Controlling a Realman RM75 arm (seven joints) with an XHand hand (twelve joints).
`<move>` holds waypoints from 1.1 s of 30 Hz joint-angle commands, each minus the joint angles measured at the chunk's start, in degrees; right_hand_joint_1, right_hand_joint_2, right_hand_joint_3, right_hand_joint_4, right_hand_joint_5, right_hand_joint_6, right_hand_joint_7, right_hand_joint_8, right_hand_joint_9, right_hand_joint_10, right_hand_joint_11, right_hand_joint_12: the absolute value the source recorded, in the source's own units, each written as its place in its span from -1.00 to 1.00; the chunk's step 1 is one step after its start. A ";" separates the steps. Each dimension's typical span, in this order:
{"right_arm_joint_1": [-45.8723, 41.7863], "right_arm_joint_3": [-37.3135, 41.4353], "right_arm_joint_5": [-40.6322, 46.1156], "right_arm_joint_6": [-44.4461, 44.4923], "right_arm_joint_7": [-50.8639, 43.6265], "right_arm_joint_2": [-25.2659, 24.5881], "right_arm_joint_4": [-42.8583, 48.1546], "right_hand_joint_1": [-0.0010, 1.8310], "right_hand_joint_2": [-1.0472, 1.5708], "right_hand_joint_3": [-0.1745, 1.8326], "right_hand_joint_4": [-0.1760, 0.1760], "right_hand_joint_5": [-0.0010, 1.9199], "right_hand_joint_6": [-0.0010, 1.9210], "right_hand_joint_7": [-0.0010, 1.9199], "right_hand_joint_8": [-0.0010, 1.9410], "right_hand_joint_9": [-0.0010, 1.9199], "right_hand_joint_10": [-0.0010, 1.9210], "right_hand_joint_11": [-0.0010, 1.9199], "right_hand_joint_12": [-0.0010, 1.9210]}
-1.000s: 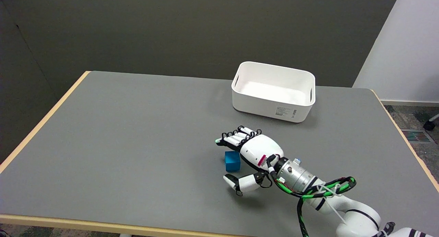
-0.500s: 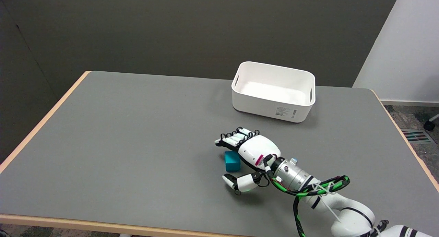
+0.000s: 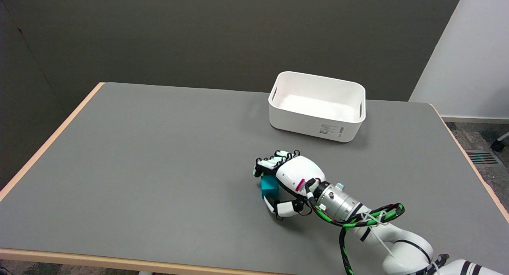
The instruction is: Pick up blue wooden cube.
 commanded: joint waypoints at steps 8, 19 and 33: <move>0.28 0.19 -0.10 2.20 0.08 0.33 -0.61 0.20 0.79 -0.66 -0.64 -0.55 0.72 -0.30 0.78 -0.33 0.92 -0.82 1.00; -2.91 13.18 0.38 7.40 0.08 -0.39 -13.19 0.20 0.74 -0.56 -0.53 -0.52 0.72 -0.27 0.72 -0.27 0.99 -0.82 1.00; 21.75 21.72 0.38 -8.77 0.00 -1.97 -9.94 0.21 0.74 -0.57 -0.57 -0.52 0.72 -0.26 0.71 -0.25 0.99 -0.78 1.00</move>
